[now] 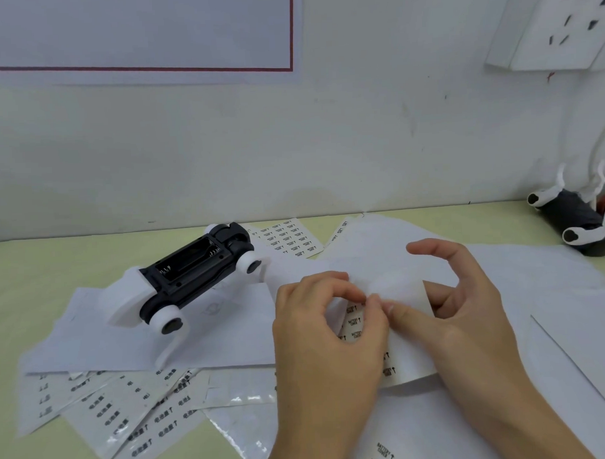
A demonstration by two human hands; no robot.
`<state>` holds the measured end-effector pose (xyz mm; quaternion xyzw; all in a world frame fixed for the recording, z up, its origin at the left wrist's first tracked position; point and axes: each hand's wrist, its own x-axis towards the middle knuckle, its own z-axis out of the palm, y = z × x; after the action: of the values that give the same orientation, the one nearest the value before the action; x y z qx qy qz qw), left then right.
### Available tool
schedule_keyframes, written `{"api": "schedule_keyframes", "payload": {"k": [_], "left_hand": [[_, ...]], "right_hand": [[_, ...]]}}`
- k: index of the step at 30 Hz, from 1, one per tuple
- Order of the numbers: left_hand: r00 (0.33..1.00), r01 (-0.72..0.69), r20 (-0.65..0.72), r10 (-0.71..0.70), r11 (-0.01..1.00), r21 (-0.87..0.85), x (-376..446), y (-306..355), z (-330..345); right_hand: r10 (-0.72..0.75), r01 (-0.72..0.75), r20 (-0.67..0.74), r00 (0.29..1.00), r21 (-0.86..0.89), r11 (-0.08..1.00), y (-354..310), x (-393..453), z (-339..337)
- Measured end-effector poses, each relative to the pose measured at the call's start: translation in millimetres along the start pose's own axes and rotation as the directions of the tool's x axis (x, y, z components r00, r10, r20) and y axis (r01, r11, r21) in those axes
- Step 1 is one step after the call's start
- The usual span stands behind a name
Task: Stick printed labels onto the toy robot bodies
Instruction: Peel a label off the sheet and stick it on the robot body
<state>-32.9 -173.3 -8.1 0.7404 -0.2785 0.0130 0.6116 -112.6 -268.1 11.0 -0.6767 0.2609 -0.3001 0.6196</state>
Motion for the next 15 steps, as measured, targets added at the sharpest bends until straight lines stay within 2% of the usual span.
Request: {"api": "schedule_keyframes", "payload": {"k": [15], "left_hand": [[0.999,0.037,0.035,-0.040,0.995,0.088,-0.4,-2.5,0.5]], "right_hand": [[-0.001,-0.004,-0.062,0.998,-0.089,0.996,-4.1,-3.2,6.0]]}}
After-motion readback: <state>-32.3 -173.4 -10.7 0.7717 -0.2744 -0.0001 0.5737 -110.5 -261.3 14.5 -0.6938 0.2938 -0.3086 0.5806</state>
